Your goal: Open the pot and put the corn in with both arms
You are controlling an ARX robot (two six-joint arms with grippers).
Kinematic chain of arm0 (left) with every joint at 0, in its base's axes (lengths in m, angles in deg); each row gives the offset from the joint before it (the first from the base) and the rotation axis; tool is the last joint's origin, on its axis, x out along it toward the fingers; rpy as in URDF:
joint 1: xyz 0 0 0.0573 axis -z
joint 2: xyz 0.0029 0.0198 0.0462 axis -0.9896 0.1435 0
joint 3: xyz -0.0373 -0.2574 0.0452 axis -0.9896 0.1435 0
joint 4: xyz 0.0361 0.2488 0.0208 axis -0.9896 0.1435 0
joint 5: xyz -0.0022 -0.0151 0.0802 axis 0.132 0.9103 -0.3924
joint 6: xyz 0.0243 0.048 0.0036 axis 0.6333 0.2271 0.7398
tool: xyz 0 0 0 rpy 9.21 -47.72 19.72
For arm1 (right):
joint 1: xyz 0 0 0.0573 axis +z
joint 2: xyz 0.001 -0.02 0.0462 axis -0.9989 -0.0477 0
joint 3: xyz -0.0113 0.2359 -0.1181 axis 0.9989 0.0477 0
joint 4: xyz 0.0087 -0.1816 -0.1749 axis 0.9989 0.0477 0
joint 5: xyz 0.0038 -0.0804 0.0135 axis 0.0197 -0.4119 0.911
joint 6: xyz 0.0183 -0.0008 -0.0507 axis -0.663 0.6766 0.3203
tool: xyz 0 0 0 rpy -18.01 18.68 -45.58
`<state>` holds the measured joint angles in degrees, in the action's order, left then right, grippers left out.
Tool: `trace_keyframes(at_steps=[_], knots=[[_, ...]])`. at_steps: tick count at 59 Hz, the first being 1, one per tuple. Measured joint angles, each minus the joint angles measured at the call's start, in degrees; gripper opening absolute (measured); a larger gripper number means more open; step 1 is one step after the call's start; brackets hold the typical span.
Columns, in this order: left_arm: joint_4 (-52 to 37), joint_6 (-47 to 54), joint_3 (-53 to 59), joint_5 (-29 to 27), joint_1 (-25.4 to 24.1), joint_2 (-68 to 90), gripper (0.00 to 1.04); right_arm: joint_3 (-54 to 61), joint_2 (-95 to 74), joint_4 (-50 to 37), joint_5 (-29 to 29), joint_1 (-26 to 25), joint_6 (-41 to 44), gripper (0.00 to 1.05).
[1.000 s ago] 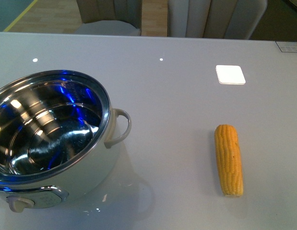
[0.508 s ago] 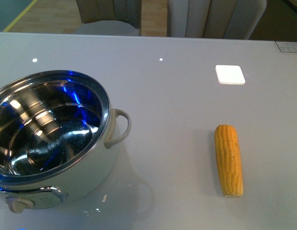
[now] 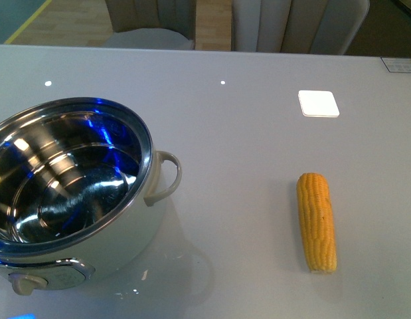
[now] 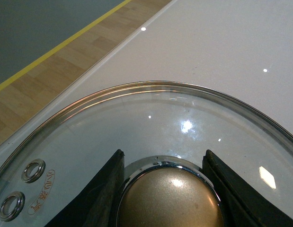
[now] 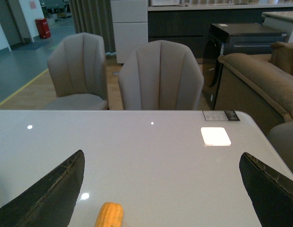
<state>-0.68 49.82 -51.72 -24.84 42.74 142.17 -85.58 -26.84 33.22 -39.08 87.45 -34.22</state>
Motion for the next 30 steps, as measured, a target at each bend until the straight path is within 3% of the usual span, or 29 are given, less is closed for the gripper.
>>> trace_keyframes(at_steps=[4, 23, 30], knots=[[0.0, -0.1, 0.0, -0.1, 0.0, 0.0, 0.48, 0.0, 0.0, 0.0, 0.0, 0.0, 0.0, 0.96], [-0.1, -2.6, 4.9, 0.1, 0.8, -5.8, 0.99, 0.0, 0.0, 0.0, 0.0, 0.0, 0.0, 0.96], [-0.2, -4.3, 9.1, 0.6, 1.5, -13.6, 0.98, 0.0, 0.0, 0.0, 0.0, 0.0, 0.0, 0.96]])
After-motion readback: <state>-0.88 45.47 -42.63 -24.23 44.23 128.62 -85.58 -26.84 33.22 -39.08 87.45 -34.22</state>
